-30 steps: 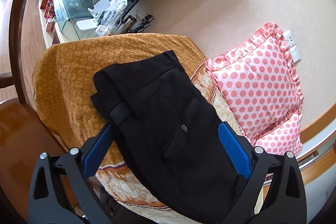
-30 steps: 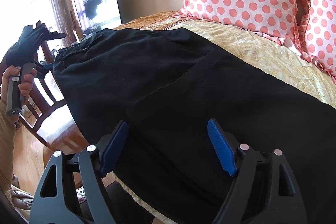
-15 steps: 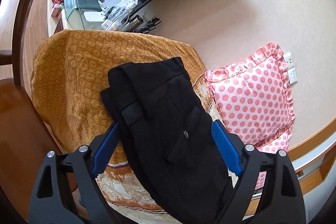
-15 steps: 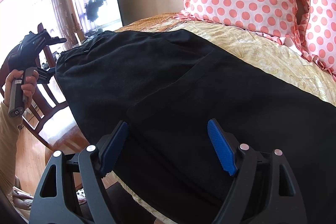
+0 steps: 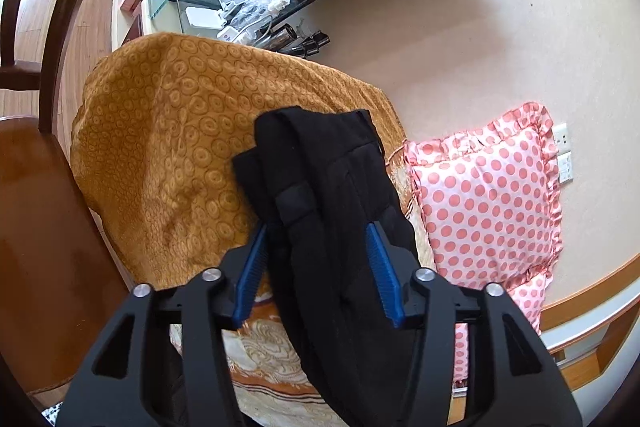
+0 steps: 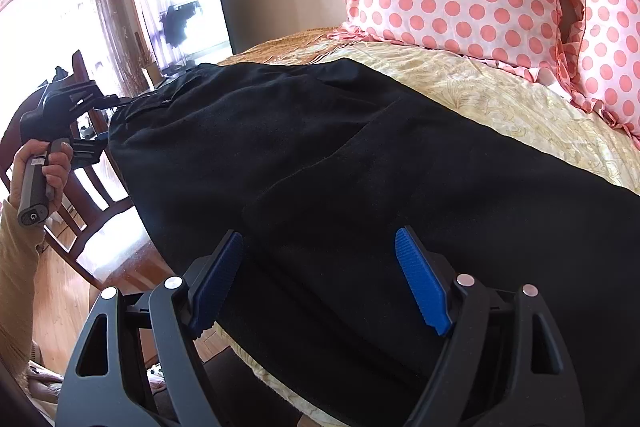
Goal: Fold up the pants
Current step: 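Grasp the trouser waistband with the left gripper and lift it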
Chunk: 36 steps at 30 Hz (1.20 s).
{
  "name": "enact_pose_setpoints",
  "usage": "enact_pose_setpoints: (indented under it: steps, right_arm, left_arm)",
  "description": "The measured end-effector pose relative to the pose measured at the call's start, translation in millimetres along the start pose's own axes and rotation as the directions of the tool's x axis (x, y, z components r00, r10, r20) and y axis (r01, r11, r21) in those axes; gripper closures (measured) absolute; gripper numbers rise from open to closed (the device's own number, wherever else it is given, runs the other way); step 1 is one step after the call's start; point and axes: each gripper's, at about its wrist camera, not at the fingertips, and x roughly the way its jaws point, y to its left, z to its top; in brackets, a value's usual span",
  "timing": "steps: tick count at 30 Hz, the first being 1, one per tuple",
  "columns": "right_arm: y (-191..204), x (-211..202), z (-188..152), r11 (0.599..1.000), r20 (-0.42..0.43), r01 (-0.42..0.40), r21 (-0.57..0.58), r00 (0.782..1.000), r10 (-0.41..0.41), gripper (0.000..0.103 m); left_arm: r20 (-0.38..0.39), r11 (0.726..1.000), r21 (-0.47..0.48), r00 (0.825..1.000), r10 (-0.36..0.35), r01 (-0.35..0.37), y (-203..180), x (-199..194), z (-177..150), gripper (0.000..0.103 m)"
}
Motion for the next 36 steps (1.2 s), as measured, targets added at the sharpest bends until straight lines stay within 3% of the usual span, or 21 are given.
enact_pose_setpoints:
  steps: [2,5,9,13,17,19,21,23,25,29,32,34,36]
  right_arm:
    - [0,0,0,1.0,0.001,0.002,0.0,1.0,-0.002,0.023]
    - [0,1,0,1.0,0.003,0.004,0.001,1.0,-0.004,0.023]
    - [0,1,0,1.0,-0.001,0.005,-0.007,1.0,-0.005,0.023]
    - [0,0,-1,1.0,-0.001,0.007,-0.01,1.0,-0.008,0.023]
    - [-1,0,-1,1.0,0.003,0.005,-0.006,1.0,-0.005,0.023]
    - [-1,-1,-1,1.0,0.007,0.004,-0.002,1.0,-0.004,0.023]
    - [-3,-3,-1,1.0,0.014,0.006,0.005,1.0,-0.007,0.023]
    - [-5,-5,-1,1.0,0.023,0.011,0.016,1.0,-0.011,0.023]
    - [-11,-10,-1,0.999,0.039,0.015,0.036,0.999,-0.016,0.023]
    - [-24,-25,-1,0.996,0.083,0.017,0.084,0.996,-0.024,0.023]
    - [-36,-42,-3,0.993,0.128,0.025,0.115,0.991,-0.039,0.023]
    - [-47,-54,-6,0.989,0.147,0.046,0.14,0.987,-0.067,0.023]
    - [-58,-67,-10,0.983,0.161,0.066,0.173,0.982,-0.094,0.023]
  left_arm:
    - [-0.014,1.0,0.019,1.0,-0.013,0.013,-6,0,-4,0.028]
    - [-0.029,0.999,0.031,0.999,-0.03,0.031,-13,4,-9,0.023]
    - [-0.025,0.996,-0.028,0.997,-0.08,0.079,-6,8,-3,0.024]
    - [-0.029,0.988,-0.103,0.992,-0.119,0.115,10,7,7,0.035]
    - [0.021,0.99,-0.113,0.997,-0.08,0.082,14,1,13,0.04]
    - [0.035,0.995,-0.086,0.998,-0.053,0.056,10,2,15,0.04]
    - [0.038,0.998,-0.059,0.999,-0.012,0.014,5,4,15,0.048]
    - [0.032,0.999,-0.024,0.998,0.05,-0.049,1,9,13,0.08]
    - [0.04,0.997,0.001,0.997,0.072,-0.072,1,10,10,0.086]
    - [0.079,0.992,0.077,0.992,0.095,-0.101,-15,7,7,0.092]
    - [0.122,0.975,0.197,0.989,0.082,-0.105,-45,-4,0,0.092]
    - [0.13,0.954,0.289,0.991,0.045,-0.081,-75,-10,-8,0.093]
    - [0.118,0.916,0.398,0.993,0.005,-0.052,-113,-12,-22,0.093]
